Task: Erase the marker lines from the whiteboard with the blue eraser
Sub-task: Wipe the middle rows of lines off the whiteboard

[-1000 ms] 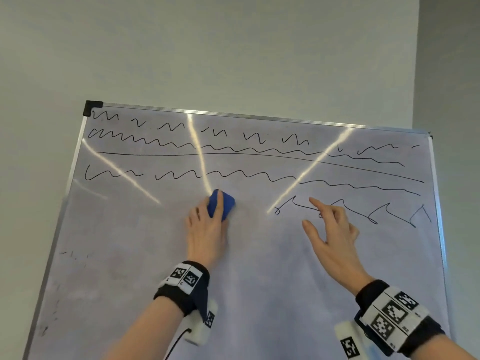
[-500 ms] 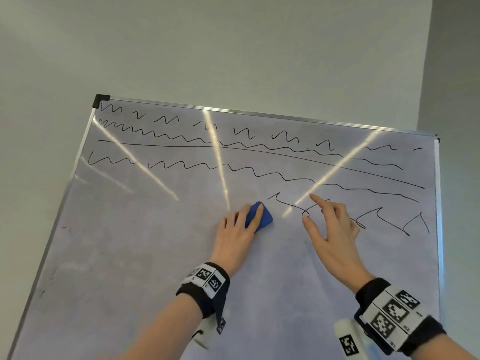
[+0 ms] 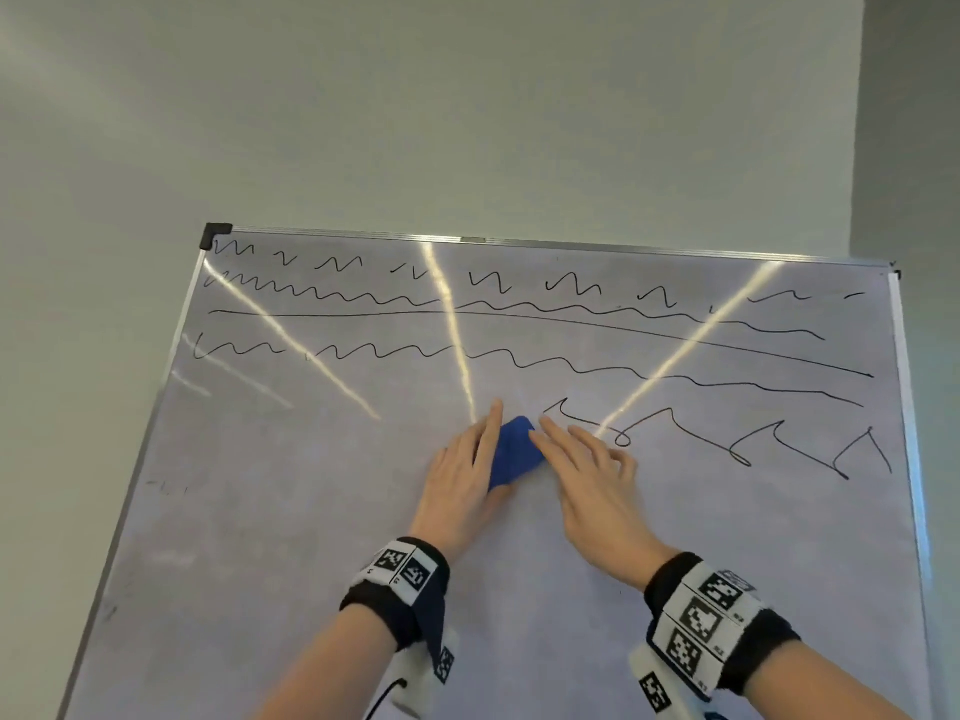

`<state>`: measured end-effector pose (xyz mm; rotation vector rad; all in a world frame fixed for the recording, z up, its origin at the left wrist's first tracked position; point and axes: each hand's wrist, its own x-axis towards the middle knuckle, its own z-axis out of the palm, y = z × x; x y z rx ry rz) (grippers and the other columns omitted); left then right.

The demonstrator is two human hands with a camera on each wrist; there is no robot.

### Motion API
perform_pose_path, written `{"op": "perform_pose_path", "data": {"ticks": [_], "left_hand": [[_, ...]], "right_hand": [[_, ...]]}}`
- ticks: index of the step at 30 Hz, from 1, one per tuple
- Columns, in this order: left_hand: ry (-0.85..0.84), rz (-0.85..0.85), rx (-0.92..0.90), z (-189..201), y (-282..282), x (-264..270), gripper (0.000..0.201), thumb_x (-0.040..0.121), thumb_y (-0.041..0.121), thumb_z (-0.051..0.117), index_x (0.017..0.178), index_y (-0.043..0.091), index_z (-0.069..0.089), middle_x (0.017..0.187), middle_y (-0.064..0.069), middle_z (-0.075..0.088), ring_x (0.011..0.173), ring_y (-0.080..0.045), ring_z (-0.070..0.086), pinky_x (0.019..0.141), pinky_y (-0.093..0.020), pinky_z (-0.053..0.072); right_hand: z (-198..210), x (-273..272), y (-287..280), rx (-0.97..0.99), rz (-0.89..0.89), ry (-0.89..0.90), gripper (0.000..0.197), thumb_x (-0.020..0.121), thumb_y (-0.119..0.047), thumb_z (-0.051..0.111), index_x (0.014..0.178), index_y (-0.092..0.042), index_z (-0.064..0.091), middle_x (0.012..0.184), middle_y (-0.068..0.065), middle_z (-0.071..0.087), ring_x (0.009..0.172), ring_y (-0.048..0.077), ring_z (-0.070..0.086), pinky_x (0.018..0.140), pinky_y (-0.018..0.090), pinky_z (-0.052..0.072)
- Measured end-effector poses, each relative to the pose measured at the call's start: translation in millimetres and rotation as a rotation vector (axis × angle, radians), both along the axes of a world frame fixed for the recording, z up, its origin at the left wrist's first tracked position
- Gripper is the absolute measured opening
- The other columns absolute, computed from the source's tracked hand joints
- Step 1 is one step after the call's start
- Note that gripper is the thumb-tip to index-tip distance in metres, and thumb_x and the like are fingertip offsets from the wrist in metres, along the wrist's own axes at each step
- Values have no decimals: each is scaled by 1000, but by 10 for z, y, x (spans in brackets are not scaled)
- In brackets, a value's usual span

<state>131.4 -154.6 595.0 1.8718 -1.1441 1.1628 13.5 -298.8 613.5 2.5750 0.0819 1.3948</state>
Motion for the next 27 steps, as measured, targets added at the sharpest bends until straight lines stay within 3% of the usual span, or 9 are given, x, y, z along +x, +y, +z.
{"op": "perform_pose_path", "data": {"ticks": [3, 7, 10, 13, 15, 19, 22, 25, 27], "left_hand": [[34, -105, 10, -25, 161, 76, 101, 80, 21, 72, 149, 28, -1, 124, -4, 39, 104, -18, 50, 83, -24, 43], [4, -109, 47, -88, 322, 194, 101, 85, 28, 65, 147, 41, -14, 109, 2, 39, 93, -17, 50, 72, -20, 38], [-118, -34, -16, -82, 469, 275, 79, 88, 47, 49, 152, 25, 8, 125, -5, 42, 113, -20, 44, 92, -27, 39], [-150, -56, -89, 17, 507, 255, 70, 92, 50, 43, 151, 20, 19, 133, -2, 35, 130, -22, 35, 106, -35, 32], [-168, -70, -80, 102, 470, 210, 68, 93, 47, 44, 150, 18, 22, 132, 0, 34, 131, -23, 36, 106, -43, 35], [-150, -98, -63, 121, 402, 176, 66, 94, 45, 44, 150, 18, 24, 130, -1, 38, 126, -22, 38, 104, -46, 38], [-131, -127, -81, 39, 410, 178, 64, 94, 45, 43, 149, 18, 26, 131, 0, 38, 128, -21, 37, 104, -48, 37], [-137, -142, -100, 27, 350, 133, 62, 93, 43, 44, 148, 17, 30, 131, -2, 39, 127, -21, 38, 103, -50, 37], [-117, -165, -118, 78, 278, 109, 61, 94, 43, 44, 147, 18, 30, 131, -1, 39, 125, -20, 39, 103, -50, 36]], "right_hand": [[0, 222, 138, -131, -45, 53, 84, 63, -21, 78, 138, -21, 40, 147, -4, 39, 131, 21, 33, 93, 50, 39], [126, 478, 287, -270, -45, 35, 65, 65, -26, 77, 125, -20, 54, 128, -3, 56, 124, 21, 46, 98, 51, 30], [168, 553, 316, -333, -26, -33, 57, 70, -33, 74, 122, -24, 53, 106, -3, 59, 98, 21, 56, 92, 44, 23], [194, 467, 199, -284, -70, -143, 58, 78, -42, 66, 131, -31, 45, 98, 1, 55, 82, 24, 53, 79, 41, 26], [235, 328, -9, -182, -134, -232, 58, 79, -42, 69, 131, -32, 46, 97, 4, 54, 81, 25, 52, 75, 39, 27], [295, 61, -402, 45, -287, -360, 62, 78, -39, 72, 133, -26, 47, 95, 8, 50, 81, 27, 48, 72, 39, 31], [275, 211, -234, 171, -352, -414, 61, 77, -37, 72, 131, -22, 49, 92, 10, 48, 80, 29, 45, 70, 40, 32], [195, 472, 128, 32, -292, -350, 63, 73, -39, 73, 129, -21, 49, 91, 10, 51, 76, 29, 48, 67, 40, 36], [158, 519, 199, -77, -234, -306, 64, 74, -40, 73, 129, -23, 47, 93, 8, 52, 77, 27, 49, 70, 38, 31]]}}
